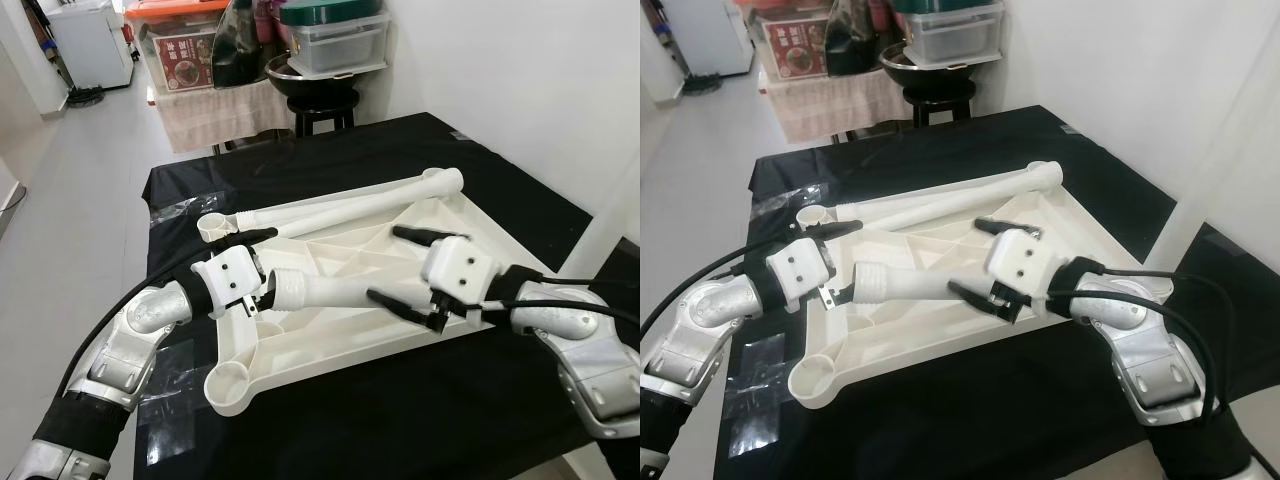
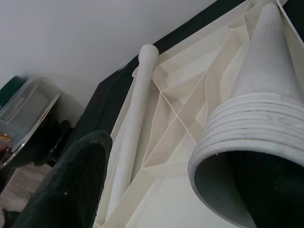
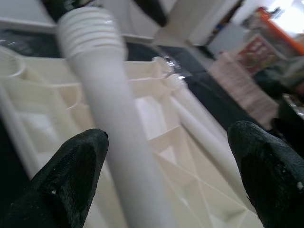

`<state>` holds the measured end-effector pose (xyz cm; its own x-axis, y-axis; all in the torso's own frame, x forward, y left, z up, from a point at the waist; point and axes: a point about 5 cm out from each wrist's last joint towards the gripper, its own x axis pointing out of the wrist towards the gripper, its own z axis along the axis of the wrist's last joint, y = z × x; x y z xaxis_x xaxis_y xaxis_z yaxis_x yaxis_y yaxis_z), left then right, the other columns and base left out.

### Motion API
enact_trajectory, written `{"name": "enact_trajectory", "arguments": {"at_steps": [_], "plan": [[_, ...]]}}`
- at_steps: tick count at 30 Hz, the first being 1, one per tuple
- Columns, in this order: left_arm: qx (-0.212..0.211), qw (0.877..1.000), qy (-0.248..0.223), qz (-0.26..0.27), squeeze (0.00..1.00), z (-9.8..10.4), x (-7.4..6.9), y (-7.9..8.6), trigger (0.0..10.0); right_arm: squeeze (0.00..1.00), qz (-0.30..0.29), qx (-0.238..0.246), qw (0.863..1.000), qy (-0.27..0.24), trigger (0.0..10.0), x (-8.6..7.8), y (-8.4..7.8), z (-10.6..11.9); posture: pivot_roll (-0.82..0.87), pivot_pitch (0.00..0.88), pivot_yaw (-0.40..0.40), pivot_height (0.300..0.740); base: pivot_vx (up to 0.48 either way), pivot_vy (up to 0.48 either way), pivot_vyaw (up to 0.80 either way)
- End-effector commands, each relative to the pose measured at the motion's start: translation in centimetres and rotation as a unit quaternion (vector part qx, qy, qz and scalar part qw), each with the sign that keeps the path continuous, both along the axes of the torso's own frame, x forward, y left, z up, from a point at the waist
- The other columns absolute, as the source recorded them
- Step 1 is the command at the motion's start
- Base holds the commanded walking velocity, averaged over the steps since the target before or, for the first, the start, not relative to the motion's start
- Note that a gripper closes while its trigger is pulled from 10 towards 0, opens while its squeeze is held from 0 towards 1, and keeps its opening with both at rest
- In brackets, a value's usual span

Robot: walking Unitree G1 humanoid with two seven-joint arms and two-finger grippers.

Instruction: Building children table

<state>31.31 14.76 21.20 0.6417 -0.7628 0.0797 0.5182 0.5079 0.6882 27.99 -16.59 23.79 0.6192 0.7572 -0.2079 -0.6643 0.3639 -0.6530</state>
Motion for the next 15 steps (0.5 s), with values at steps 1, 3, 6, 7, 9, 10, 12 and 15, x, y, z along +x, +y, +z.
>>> {"name": "enact_trajectory", "arguments": {"at_steps": [1,3,6,7,9,10,12,15], "plan": [[-0.007,1.0,-0.007,-0.018,0.0,0.5,-0.2,-0.9,10.0,0.0,0.024,-0.012,1.0,0.006,10.0,-0.3,0.7,0.1,-0.13,0.072,0.017,0.74,0.0,0.0,0.0],[-0.006,1.0,-0.006,-0.021,0.0,0.6,-0.2,-1.1,10.0,0.0,0.038,-0.075,0.996,0.012,10.0,-0.1,1.3,-1.0,-0.13,0.076,0.017,0.74,0.0,0.0,0.0],[-0.006,1.0,-0.007,-0.023,0.0,0.7,-0.2,-1.3,10.0,0.0,0.008,-0.115,0.993,-0.001,10.0,1.0,1.4,-2.2,-0.13,0.079,0.017,0.74,0.0,0.0,0.0],[-0.006,1.0,-0.007,-0.024,0.0,0.8,-0.2,-1.3,10.0,0.0,-0.03,-0.117,0.993,-0.012,10.0,2.0,1.1,-2.4,-0.13,0.08,0.018,0.74,0.0,0.0,0.0],[-0.006,1.0,-0.007,-0.025,0.0,0.8,-0.3,-1.3,10.0,0.0,-0.059,-0.123,0.991,-0.015,10.0,2.7,0.8,-2.7,-0.13,0.083,0.018,0.74,0.0,0.0,0.0],[-0.005,1.0,-0.007,-0.025,0.0,0.9,-0.3,-1.3,10.0,0.0,-0.076,-0.128,0.989,-0.017,10.0,3.0,0.5,-2.9,-0.13,0.083,0.018,0.74,0.0,0.0,0.0],[-0.006,1.0,-0.007,-0.025,0.0,0.9,-0.3,-1.3,10.0,0.0,-0.085,-0.143,0.986,-0.011,10.0,3.2,0.2,-3.4,-0.12,0.085,0.018,0.74,0.0,0.0,0.0],[-0.005,1.0,-0.007,-0.026,0.0,1.0,-0.4,-1.3,10.0,0.0,-0.099,-0.185,0.978,0.009,10.0,3.1,-0.5,-5.0,-0.12,0.085,0.018,0.74,0.0,0.0,0.0]]}}
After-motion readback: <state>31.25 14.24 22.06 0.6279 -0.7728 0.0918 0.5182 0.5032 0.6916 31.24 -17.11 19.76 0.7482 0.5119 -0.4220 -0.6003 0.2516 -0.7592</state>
